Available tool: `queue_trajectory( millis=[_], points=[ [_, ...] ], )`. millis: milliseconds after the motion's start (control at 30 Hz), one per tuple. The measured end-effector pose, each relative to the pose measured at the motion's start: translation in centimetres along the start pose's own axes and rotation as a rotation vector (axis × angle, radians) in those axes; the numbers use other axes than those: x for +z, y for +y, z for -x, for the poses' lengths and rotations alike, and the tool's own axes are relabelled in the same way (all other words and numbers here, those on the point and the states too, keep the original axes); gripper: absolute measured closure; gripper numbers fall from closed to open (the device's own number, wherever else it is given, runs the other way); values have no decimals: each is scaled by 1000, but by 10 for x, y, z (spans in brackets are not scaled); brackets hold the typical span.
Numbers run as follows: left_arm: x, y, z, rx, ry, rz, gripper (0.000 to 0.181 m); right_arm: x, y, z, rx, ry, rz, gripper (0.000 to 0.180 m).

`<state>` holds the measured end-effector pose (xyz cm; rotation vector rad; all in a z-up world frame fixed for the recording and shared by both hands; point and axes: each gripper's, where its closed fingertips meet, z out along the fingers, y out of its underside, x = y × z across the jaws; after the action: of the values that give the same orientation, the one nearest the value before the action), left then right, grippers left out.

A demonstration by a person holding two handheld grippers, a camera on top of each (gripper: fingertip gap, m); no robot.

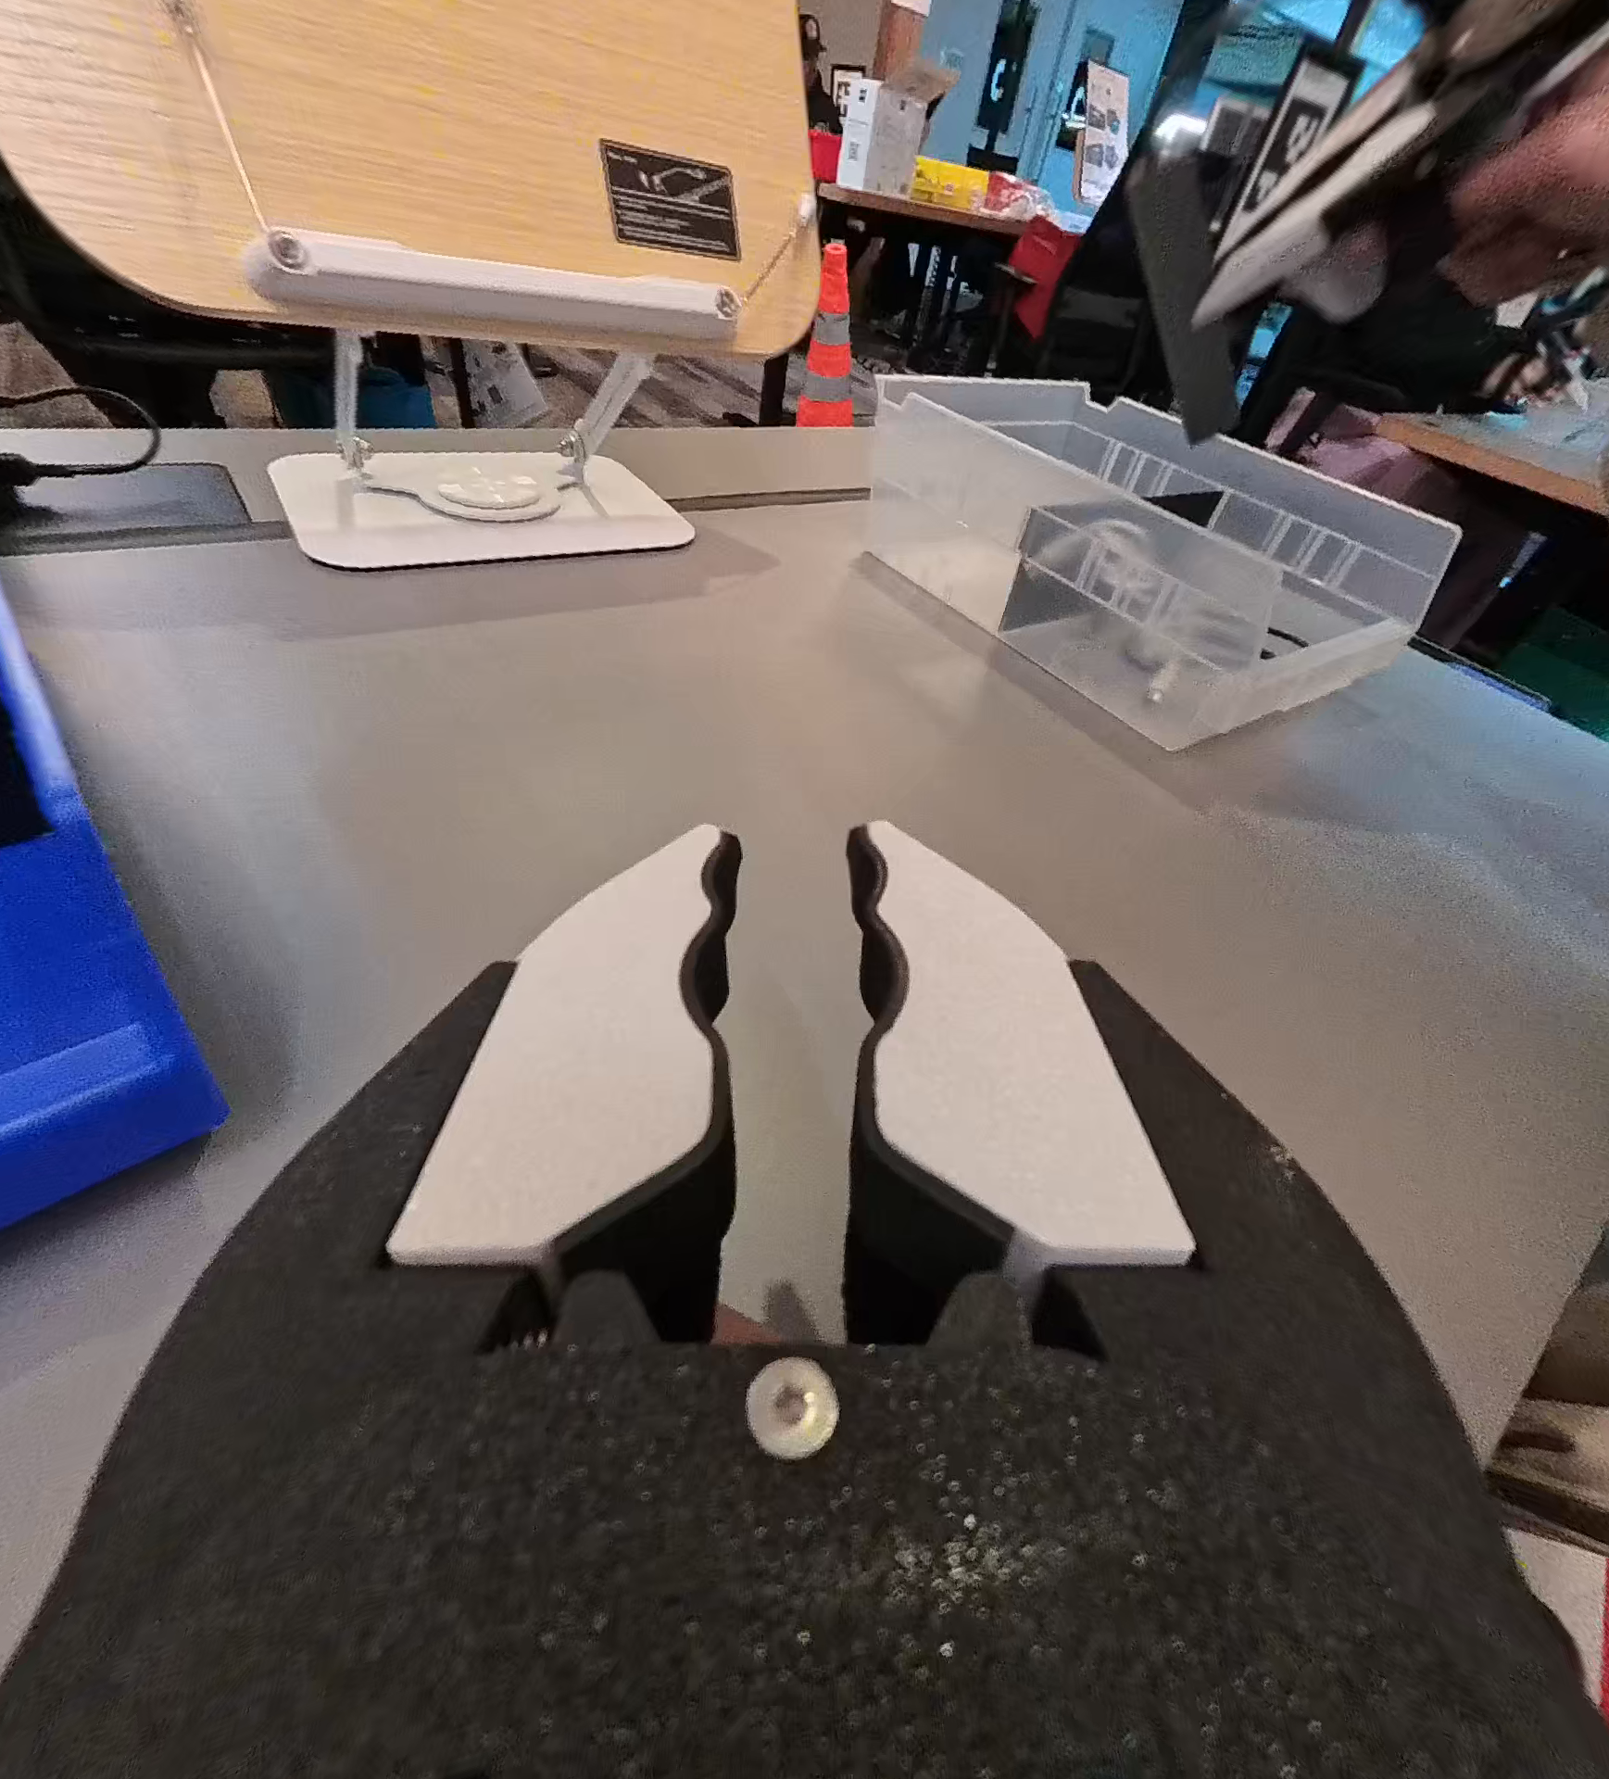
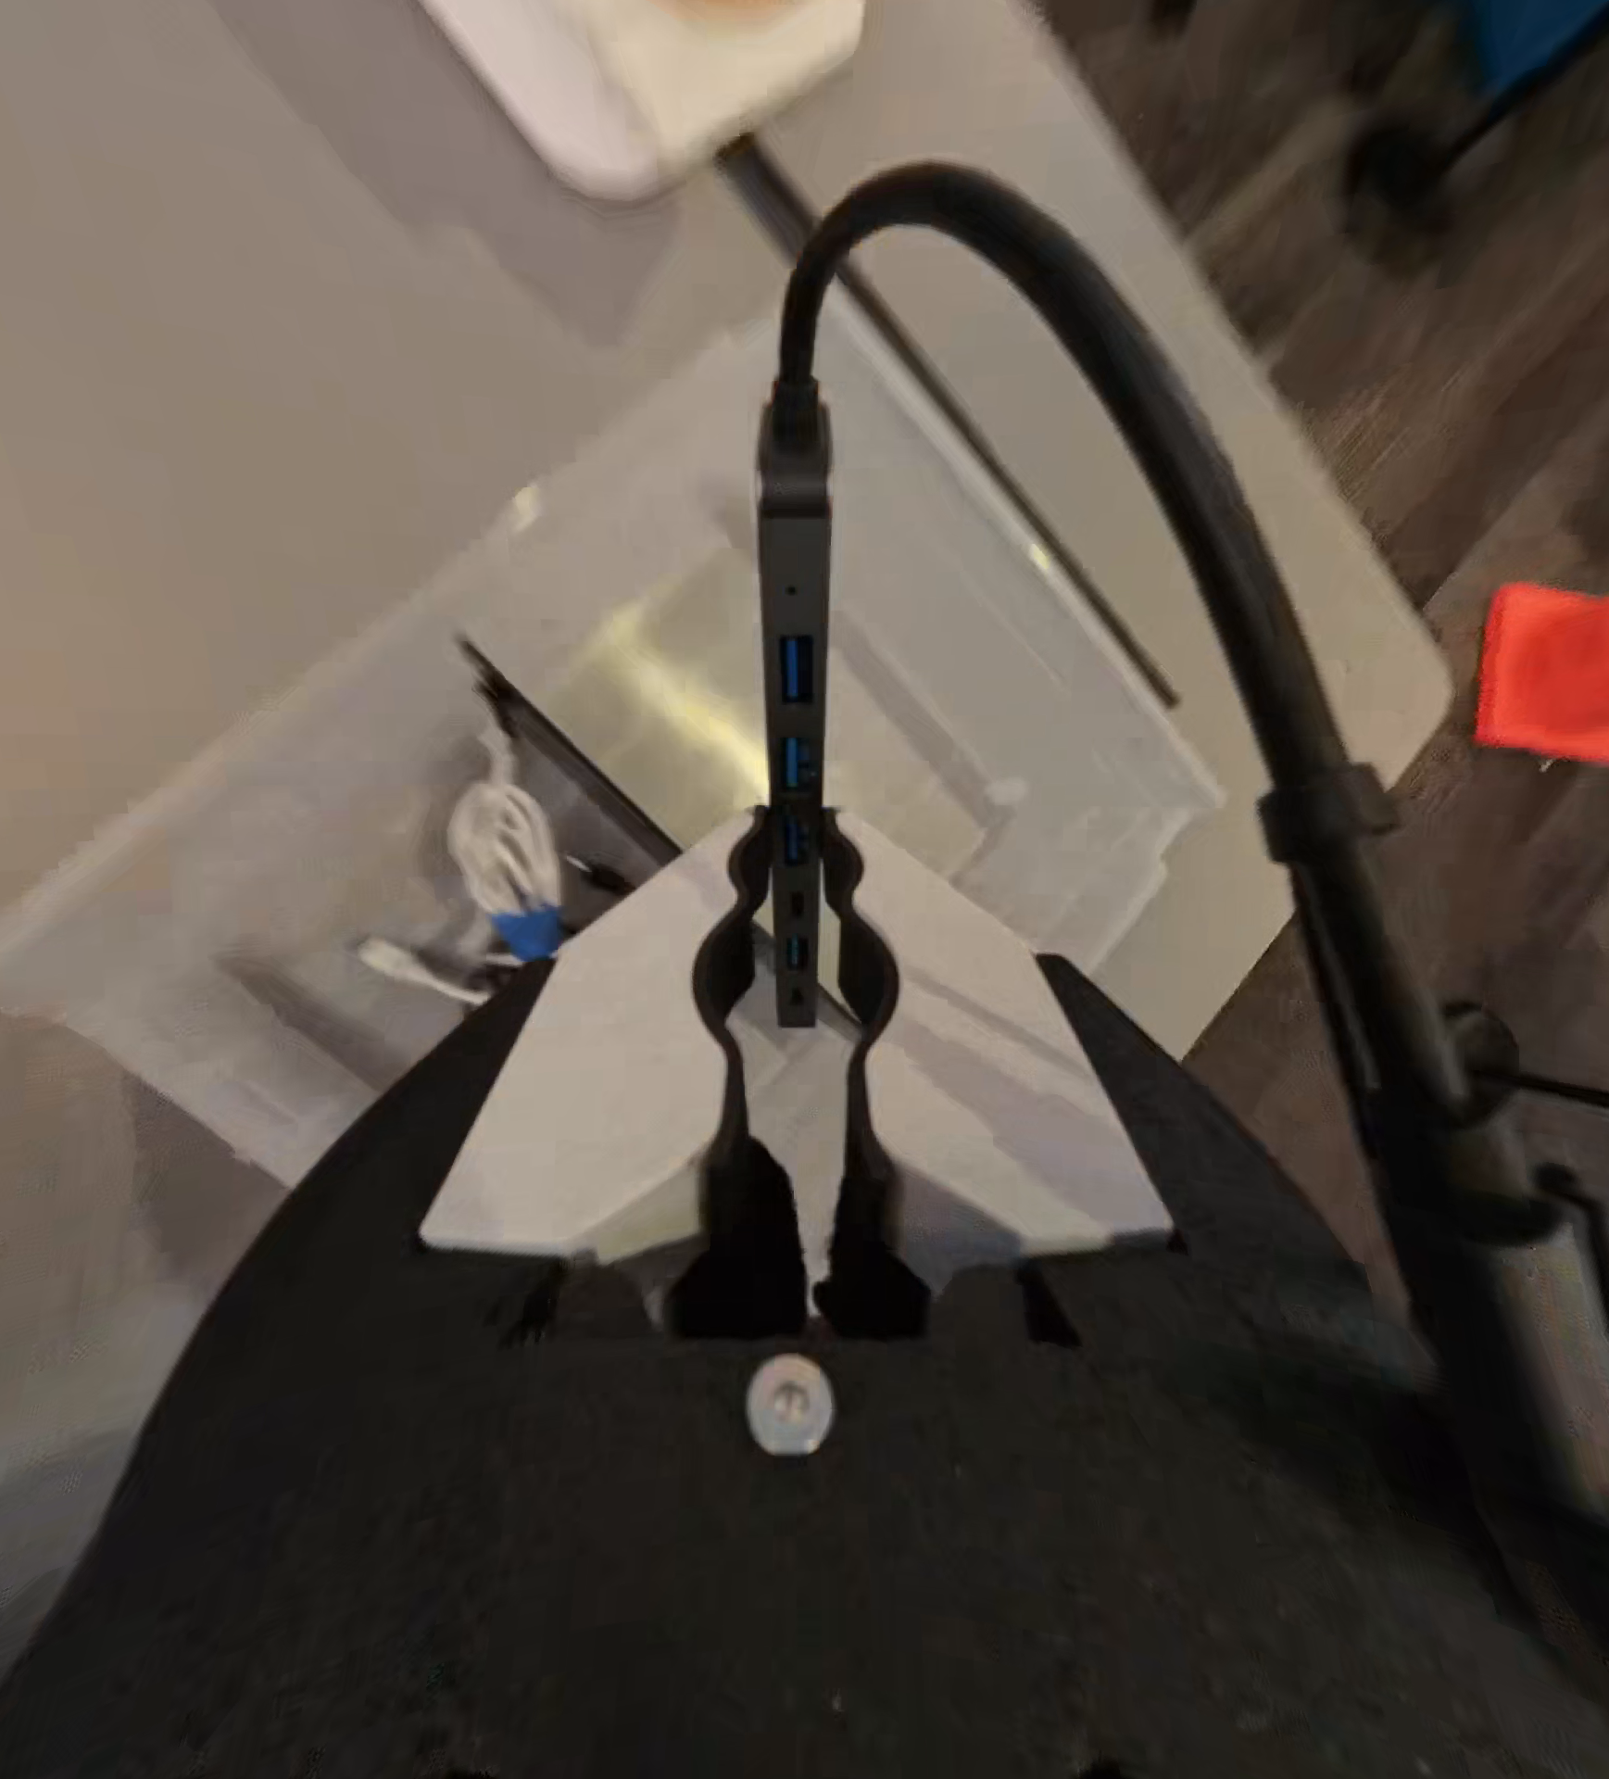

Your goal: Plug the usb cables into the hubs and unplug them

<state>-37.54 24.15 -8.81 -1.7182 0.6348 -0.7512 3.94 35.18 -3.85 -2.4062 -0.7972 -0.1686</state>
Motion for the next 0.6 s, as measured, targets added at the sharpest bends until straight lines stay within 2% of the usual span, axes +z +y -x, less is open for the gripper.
queue_trajectory(
  millis=[133, 300, 367, 500, 600],
  points=[
    [2, 2, 5, -47, 4, 9, 159, 59, 33, -15, -49, -146, 208, 171],
    [3, 4, 7, -46, -9, 14, 160, 112, 46, -4, -134, -234, 374, 170],
    [3, 5, 7, -43, -10, 20, 160, 126, 52, -1, -216, -218, 435, 171],
    [5, 10, 6, -43, -8, 35, 160, 141, 63, 8, -228, -242, 522, 170],
    [5, 12, 4, -36, -3, 43, 160, 144, 59, 17, -130, -307, 468, 150]
  ],
)
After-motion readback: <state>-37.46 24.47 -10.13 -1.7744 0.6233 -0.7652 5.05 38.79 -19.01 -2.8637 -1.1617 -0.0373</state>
